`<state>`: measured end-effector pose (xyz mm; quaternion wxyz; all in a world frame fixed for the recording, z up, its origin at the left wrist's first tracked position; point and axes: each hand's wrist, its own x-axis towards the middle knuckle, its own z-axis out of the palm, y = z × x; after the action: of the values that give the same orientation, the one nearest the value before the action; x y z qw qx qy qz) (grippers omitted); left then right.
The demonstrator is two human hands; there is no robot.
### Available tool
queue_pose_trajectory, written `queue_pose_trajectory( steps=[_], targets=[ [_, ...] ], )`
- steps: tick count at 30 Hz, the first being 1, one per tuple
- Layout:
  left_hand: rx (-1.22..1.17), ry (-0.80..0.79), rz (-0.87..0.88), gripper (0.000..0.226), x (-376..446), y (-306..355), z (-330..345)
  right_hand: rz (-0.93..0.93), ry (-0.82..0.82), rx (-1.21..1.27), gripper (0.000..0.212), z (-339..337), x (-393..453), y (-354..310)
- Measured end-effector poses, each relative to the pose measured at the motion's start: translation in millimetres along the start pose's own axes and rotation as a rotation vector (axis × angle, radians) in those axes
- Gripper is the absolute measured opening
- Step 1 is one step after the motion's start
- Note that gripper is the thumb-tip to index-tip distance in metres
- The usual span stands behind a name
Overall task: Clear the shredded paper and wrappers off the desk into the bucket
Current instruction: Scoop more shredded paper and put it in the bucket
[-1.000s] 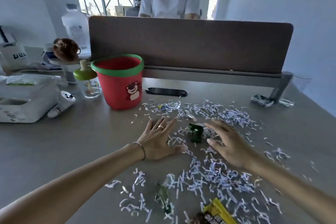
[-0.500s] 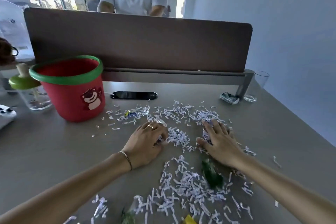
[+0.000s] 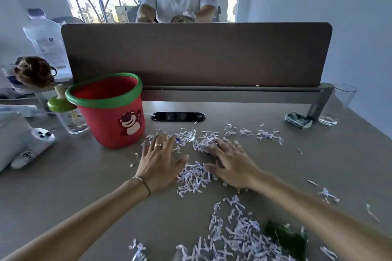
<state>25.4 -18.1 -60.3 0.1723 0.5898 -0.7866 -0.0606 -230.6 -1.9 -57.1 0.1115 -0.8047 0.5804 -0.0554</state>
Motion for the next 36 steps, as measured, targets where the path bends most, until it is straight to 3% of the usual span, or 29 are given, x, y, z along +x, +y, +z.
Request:
queue_pose_trajectory(
  steps=[4, 9, 14, 20, 22, 26, 32, 36],
  targets=[
    [-0.092, -0.020, -0.150, 0.088, 20, -8, 0, -0.113, 0.134, -0.070, 0.062, 5, -4, -9],
    [-0.046, -0.066, -0.164, 0.091, 39, -8, 10, -0.222, 0.310, -0.094, 0.020, 4, -16, -7],
    [-0.089, -0.160, 0.114, 0.081, 32, 10, 13, -0.200, 0.275, -0.110, 0.037, 1, -23, 0],
    [0.007, -0.365, 0.386, 0.094, -13, 27, 1, -0.103, 0.241, 0.066, 0.046, -6, -27, 12],
    [0.069, -0.291, 0.424, 0.090, -26, 29, -3, -0.088, 0.255, 0.093, 0.044, -6, -29, 14],
    [0.110, -0.102, 0.496, 0.060, -33, 34, -7, -0.077, 0.239, 0.076, 0.041, -7, -29, 10],
    [0.092, -0.033, 0.591, 0.038, -39, 41, -5, -0.103, 0.227, 0.130, 0.047, -9, -31, -2],
    [0.111, -0.024, 0.533, 0.034, -40, 37, -6, -0.117, 0.259, 0.207, 0.051, -13, -32, -10]
  ],
)
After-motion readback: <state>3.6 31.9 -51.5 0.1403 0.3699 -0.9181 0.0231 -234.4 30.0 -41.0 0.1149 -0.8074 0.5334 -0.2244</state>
